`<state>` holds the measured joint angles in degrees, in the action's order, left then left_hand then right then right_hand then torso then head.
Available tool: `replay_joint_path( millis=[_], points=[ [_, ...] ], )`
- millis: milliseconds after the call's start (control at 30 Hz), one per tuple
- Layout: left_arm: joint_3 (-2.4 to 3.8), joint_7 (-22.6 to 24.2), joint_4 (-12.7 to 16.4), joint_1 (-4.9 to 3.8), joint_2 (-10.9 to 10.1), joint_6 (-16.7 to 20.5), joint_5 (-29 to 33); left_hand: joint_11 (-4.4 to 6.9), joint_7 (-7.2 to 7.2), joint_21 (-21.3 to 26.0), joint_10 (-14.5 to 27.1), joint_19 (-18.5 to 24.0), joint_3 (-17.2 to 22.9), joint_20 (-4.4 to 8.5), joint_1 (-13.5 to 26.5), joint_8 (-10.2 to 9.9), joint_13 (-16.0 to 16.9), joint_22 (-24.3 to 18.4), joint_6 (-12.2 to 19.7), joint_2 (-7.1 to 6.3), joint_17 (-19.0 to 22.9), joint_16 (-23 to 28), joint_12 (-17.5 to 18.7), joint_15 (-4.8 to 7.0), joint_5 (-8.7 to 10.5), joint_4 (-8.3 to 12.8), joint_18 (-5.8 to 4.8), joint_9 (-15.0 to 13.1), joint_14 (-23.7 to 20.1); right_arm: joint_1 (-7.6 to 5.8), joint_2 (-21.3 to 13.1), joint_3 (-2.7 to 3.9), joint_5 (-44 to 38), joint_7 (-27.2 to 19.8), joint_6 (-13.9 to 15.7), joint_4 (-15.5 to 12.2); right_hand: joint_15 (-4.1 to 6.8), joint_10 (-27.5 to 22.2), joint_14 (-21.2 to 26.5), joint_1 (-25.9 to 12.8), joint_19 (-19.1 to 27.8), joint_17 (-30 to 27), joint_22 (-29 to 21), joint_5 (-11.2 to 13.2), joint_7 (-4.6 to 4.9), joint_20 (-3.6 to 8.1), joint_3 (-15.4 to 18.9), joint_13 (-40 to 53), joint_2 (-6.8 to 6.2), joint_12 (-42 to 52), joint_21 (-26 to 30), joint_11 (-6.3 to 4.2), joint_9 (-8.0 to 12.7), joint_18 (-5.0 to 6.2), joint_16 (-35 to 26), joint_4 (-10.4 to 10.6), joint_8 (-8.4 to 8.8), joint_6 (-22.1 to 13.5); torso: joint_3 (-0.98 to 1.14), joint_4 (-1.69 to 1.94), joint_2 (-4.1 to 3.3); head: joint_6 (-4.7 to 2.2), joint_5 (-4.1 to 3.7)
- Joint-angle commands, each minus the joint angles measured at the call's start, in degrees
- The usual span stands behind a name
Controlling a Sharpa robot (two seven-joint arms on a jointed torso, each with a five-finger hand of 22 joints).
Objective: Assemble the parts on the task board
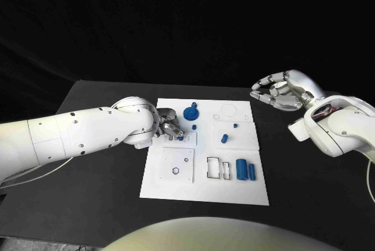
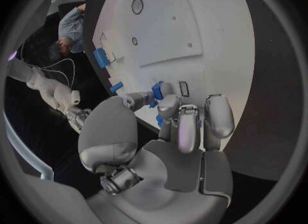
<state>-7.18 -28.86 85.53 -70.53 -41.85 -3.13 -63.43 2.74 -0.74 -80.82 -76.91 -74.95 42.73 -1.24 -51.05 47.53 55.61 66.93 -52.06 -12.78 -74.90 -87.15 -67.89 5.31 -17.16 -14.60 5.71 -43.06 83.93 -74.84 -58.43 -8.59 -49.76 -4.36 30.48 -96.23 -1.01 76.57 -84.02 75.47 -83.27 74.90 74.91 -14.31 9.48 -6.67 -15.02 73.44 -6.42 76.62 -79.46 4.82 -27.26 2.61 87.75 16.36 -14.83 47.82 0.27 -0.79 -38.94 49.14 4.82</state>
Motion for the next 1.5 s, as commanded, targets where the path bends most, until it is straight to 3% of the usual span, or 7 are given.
replay_joint_path(
  millis=[33,467,600,833,1067,1233,1500],
  points=[
    [-0.4,0.14,0.39,0.61,0.26,-2.68,0.99,0.05,-0.32,0.28,-0.29,-0.41,-1.75,0.01,0.5,-0.46,0.01,-0.02,-0.33,0.09,-8.31,-0.19,-0.31,0.45,0.27,-0.82,-0.96,-0.13,4.44,0.02,0.0,0.0,-0.26,-0.06,-0.74,-0.01,0.38,-0.58,-4.29,-0.9,0.42,8.14,7.74,0.37,0.12,-0.05,0.24,-0.14,-0.11,-0.23,0.22,0.0,-0.08,0.32,-0.39,0.27,-0.32,-0.47,-0.02,0.01,-0.01,0.02,0.03],
    [0.26,0.19,0.93,0.63,-0.33,-2.32,0.93,0.04,-0.32,0.32,-0.54,-0.59,-7.09,0.05,1.28,-0.7,0.6,0.14,-0.65,0.5,-8.46,-0.28,-0.8,0.45,0.3,-2.13,-0.98,-0.38,4.48,0.03,0.07,-0.01,-0.26,-0.17,-0.78,0.11,0.45,-0.5,-4.27,-2.59,0.45,8.03,7.72,1.74,0.0,0.0,1.1,-0.13,0.12,-0.24,0.4,-0.09,-0.14,0.34,-0.48,0.34,-0.63,-0.54,-0.06,-0.02,-0.01,-0.1,0.07],
    [0.92,0.17,1.22,0.63,-0.73,-2.11,0.94,0.04,-0.31,0.33,-0.49,-0.57,-7.22,0.06,1.31,-0.71,0.47,0.1,-0.65,0.52,-8.33,-0.23,-0.72,0.45,0.3,-2.12,-0.97,-0.39,4.45,0.05,0.1,-0.01,-0.26,-0.19,-0.79,0.18,0.46,-0.48,-4.28,-2.8,0.48,8.05,7.68,1.82,-0.01,0.01,1.22,-0.11,0.15,-0.24,0.47,-0.09,-0.14,0.35,-0.48,0.36,-0.66,-0.56,-0.03,0.01,0.02,-0.11,0.08],
    [2.64,0.17,2.03,0.43,-1.73,-1.62,0.96,-0.02,-0.4,0.53,-0.04,-0.32,-8.1,0.06,0.76,-1.03,-0.23,-0.29,-0.14,0.49,-7.43,0.13,-0.21,0.42,0.11,-1.98,-0.89,-0.39,4.22,0.08,0.21,-0.02,-0.23,-0.18,-0.83,0.35,0.46,-0.52,-4.28,-2.9,0.47,8.05,7.69,1.83,-0.01,0.01,1.27,-0.16,0.17,-0.28,0.46,-0.1,-0.14,0.35,-0.48,0.36,-0.68,-0.57,0.01,0.01,0.1,-0.41,0.09],
    [3.77,0.15,2.88,-1.1,-2.69,-2.09,1.2,-0.1,-0.49,0.67,0.21,-0.14,-8.57,0.04,0.4,-1.24,-0.58,-0.55,0.12,0.46,-7.15,0.25,0.04,0.37,0.05,-1.97,-0.84,-0.37,4.15,0.13,0.33,-0.03,-0.39,-0.19,-0.86,0.56,0.46,-0.49,-4.27,-2.96,0.48,8.01,7.68,1.83,-0.01,0.01,1.31,-0.13,0.19,-0.26,0.47,-0.1,-0.14,0.35,-0.49,0.37,-0.68,-0.58,0.03,-0.05,0.05,-0.71,0.2],
    [4.61,-0.07,2.92,-2.71,-3.18,-5.33,2.05,-0.38,-0.83,1.36,0.96,0.78,-9.55,-0.08,-0.92,-1.96,-1.56,-1.91,0.96,0.53,-5.93,0.78,0.75,0.15,-0.05,-1.97,-0.58,-0.21,3.83,0.16,0.41,-0.05,-0.39,-0.18,-0.92,0.76,0.46,-0.45,-4.27,-3.09,0.47,8.02,7.69,1.83,-0.02,0.02,1.37,-0.08,0.23,-0.22,0.47,-0.1,-0.15,0.35,-0.49,0.37,-0.7,-0.6,-0.06,-0.06,-0.01,-1.04,0.19],
    [5.19,-0.26,-1.53,-6.16,-2.64,-9.49,1.67,-1.8,-2.5,2.62,2.94,2.13,-11.45,-0.86,-4.73,-5.87,-3.74,-3.87,3.71,0.71,-4.03,1.7,2.2,-1.03,-0.22,-2.08,-0.21,1.93,3.37,0.18,0.47,-0.07,-0.37,-0.1,-0.99,0.92,0.47,-0.42,-4.29,-3.14,0.46,8.06,7.7,1.82,-0.02,0.02,1.4,-0.05,0.25,-0.19,0.46,-0.11,-0.15,0.35,-0.48,0.36,-0.71,-0.6,0.01,0.04,-0.06,-1.34,0.19]
  ],
)
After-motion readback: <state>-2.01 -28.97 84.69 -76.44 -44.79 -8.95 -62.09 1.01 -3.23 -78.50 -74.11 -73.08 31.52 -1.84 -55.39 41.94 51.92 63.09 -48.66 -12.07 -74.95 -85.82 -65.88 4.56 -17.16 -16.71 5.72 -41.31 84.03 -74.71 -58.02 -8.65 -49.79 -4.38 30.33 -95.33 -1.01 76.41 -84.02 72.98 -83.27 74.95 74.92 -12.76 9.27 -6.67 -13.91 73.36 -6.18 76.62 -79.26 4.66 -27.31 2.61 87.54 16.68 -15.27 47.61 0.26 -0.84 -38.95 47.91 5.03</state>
